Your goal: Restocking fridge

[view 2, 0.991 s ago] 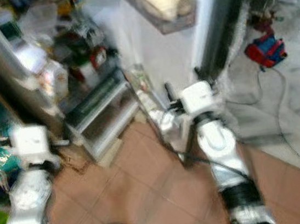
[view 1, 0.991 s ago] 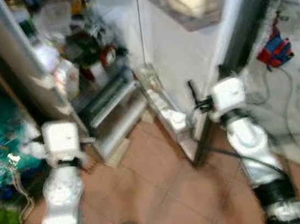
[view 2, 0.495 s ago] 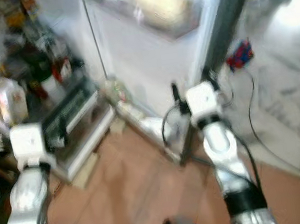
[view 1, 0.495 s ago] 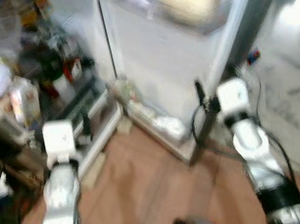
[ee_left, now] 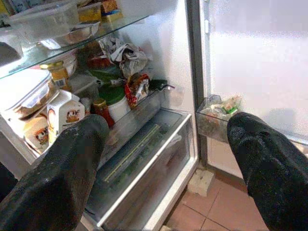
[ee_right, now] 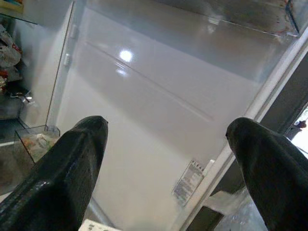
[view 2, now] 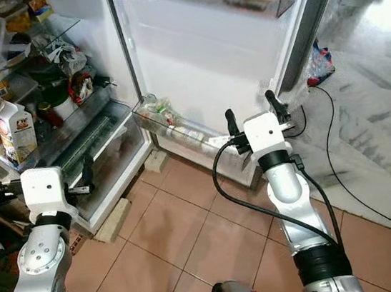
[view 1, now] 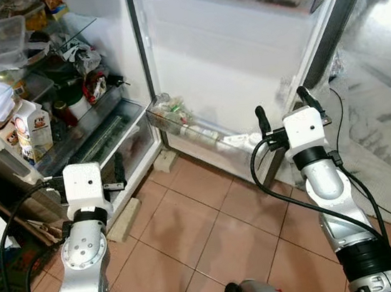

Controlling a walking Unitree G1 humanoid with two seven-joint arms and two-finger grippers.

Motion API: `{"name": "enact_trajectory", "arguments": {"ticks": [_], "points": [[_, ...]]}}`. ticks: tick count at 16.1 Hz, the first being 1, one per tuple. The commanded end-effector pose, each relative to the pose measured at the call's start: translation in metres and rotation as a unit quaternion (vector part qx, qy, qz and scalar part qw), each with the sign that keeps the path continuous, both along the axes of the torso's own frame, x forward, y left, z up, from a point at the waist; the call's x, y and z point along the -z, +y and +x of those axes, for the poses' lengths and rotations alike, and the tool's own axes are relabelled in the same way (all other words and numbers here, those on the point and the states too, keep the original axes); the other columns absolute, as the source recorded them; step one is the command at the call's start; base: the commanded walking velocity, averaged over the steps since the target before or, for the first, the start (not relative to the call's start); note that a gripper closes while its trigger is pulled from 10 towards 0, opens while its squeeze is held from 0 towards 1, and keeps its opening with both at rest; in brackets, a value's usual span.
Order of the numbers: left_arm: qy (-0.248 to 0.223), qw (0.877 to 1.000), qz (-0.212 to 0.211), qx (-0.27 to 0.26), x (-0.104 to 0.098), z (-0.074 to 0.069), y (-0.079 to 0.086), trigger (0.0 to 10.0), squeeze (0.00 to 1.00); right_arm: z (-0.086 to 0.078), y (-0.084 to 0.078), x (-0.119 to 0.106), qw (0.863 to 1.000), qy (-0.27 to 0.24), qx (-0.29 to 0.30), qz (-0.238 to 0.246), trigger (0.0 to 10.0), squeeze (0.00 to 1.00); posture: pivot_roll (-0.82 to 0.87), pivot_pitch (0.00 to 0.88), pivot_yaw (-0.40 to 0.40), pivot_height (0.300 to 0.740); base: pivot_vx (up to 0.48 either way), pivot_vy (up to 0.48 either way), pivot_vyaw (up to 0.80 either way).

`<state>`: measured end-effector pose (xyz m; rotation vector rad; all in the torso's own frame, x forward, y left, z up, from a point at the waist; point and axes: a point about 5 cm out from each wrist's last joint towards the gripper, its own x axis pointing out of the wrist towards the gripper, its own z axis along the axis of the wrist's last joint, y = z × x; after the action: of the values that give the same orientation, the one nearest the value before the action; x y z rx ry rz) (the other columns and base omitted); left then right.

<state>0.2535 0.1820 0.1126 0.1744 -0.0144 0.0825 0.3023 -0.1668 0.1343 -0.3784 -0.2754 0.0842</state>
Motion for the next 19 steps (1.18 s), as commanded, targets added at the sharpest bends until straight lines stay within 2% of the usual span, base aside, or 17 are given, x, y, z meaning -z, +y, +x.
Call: {"name": "enact_trajectory", "arguments": {"ticks": [1, 10, 12, 15, 19], "points": [[-0.008, 1.000, 0.001, -0.002, -0.004, 0.000, -0.001, 10.0, 0.00, 0.001, -0.002, 0.000, 1.000, 0.003, 0.002, -0.001, 10.0, 0.00, 0.10, 0.117, -0.013, 0.740, 0.000, -0.450, 0.00], [0.001, 1.000, 0.012, -0.012, -0.002, -0.001, 0.003, 10.0, 0.00, 0.001, 0.005, 0.002, 1.000, 0.006, -0.017, -0.012, 10.0, 0.00, 0.11, 0.121, -0.012, 0.740, 0.030, -0.424, 0.06], [0.005, 1.000, 0.018, -0.019, -0.001, -0.001, 0.005, 10.0, 0.00, 0.001, 0.008, 0.000, 0.999, -0.004, -0.029, -0.043, 10.0, 0.00, 0.11, 0.121, -0.012, 0.740, 0.377, 0.000, 0.80], [0.004, 1.000, 0.009, -0.021, -0.001, -0.001, 0.006, 10.0, 0.00, 0.004, 0.008, -0.001, 0.999, 0.002, -0.031, -0.009, 10.0, 0.00, 0.11, 0.119, -0.013, 0.740, 0.447, 0.000, 0.68], [0.011, 1.000, 0.001, -0.028, 0.001, -0.002, 0.007, 10.0, 0.00, 0.005, 0.010, 0.000, 0.999, 0.006, -0.039, 0.003, 10.0, 0.00, 0.11, 0.119, -0.013, 0.740, 0.465, 0.000, 0.00]]}}
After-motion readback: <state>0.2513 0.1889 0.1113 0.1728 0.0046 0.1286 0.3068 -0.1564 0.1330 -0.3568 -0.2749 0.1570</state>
